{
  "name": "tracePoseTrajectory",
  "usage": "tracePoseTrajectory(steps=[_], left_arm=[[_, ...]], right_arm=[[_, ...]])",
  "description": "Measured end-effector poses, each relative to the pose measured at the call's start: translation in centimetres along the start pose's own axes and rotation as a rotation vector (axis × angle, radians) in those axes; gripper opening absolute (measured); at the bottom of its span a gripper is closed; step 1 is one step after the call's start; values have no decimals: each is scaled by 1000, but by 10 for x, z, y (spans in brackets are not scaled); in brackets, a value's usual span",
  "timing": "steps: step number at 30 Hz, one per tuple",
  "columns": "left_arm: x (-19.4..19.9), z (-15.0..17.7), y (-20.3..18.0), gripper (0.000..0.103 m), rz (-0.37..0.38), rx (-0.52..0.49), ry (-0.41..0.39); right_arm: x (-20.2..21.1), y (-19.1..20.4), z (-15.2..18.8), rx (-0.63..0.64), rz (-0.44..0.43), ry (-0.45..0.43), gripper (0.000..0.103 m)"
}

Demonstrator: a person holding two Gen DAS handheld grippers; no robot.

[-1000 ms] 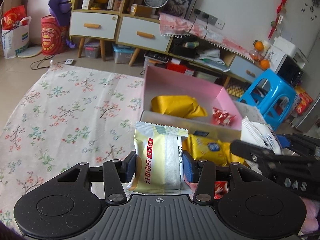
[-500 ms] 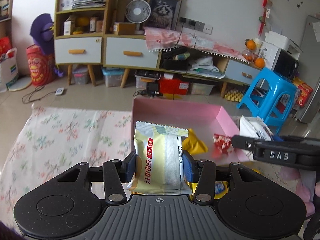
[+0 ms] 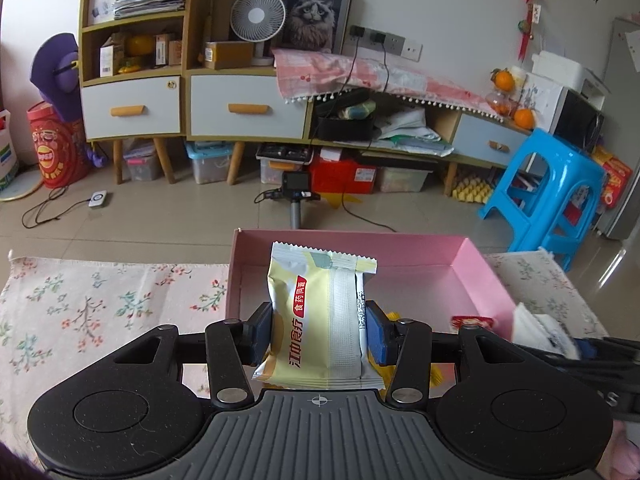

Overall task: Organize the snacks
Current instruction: 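Carry the pastry packet and Pecan Kernels bag over the pink box, then open both grippers to drop the pastry packet and Pecan bag into the box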

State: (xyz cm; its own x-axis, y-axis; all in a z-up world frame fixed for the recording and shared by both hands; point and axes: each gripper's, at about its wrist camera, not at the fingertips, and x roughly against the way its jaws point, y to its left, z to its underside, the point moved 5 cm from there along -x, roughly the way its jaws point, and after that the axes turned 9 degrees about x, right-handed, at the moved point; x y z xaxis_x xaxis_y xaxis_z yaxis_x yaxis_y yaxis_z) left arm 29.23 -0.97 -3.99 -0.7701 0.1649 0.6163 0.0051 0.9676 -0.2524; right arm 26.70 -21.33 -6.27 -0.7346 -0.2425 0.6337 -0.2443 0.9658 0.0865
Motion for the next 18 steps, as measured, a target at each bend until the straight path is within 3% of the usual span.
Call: tracePoseTrajectory(steps=[12, 15, 18], left_arm=[[-32, 7, 0, 48, -79, -38, 12], [-29, 7, -2, 59, -49, -50, 4], [-23, 7, -4, 77, -44, -62, -15]], right_arm=[[-4, 4, 0, 38, 4, 4, 58], [-3, 3, -2, 37, 9, 0, 61], [1, 4, -3, 28, -3, -10, 74]])
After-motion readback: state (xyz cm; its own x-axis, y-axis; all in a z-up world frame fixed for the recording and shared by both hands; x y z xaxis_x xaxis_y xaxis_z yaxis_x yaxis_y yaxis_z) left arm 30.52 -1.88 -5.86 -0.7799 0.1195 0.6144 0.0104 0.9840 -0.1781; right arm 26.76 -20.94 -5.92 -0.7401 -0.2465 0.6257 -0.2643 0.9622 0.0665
